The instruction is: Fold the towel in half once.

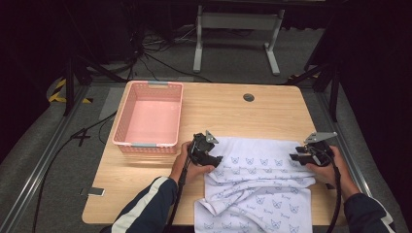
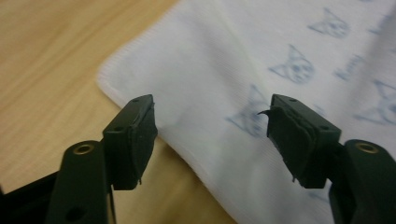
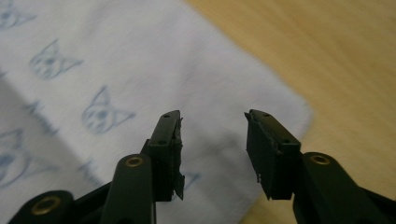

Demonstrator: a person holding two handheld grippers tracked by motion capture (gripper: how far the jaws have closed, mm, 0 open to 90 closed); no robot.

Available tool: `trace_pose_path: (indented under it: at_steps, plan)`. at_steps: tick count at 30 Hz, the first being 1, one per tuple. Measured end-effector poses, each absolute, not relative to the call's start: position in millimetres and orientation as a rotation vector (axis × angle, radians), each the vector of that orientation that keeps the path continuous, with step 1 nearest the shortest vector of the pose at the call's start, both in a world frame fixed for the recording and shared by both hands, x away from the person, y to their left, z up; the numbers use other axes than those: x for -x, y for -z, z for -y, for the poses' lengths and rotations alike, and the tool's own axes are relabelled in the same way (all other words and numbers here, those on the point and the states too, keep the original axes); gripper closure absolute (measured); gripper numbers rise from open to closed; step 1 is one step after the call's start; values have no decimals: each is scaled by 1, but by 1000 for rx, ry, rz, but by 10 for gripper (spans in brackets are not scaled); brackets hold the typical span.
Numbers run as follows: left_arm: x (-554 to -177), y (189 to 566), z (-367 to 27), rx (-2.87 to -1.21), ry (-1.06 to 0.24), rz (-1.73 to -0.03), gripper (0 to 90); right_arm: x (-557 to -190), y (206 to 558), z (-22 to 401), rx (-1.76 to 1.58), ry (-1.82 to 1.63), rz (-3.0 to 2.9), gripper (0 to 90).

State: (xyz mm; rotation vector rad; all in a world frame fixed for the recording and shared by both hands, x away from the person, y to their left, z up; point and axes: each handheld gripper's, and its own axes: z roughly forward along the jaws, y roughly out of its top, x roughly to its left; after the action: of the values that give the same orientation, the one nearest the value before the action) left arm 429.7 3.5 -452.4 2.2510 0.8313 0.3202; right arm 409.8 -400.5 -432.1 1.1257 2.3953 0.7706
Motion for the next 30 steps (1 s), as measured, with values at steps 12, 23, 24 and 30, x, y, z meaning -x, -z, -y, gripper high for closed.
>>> trace_pose_path:
  at_steps: [12, 23, 24, 30]
  plan:
    - [-465, 465, 6, -2245, -314, -945, 235, -454, 444, 413, -1309, -753, -2289, 373]
    - [-465, 461, 1, -2258, -296, -873, 544, -447, 444, 417, -1330, -811, -2332, 583]
    - [-464, 461, 2, -2256, -284, -872, 633, -446, 444, 415, -1326, -812, -2339, 672]
    - [-465, 460, 5, -2275, -274, -823, 827, -444, 443, 411, -1319, -825, -2378, 838]
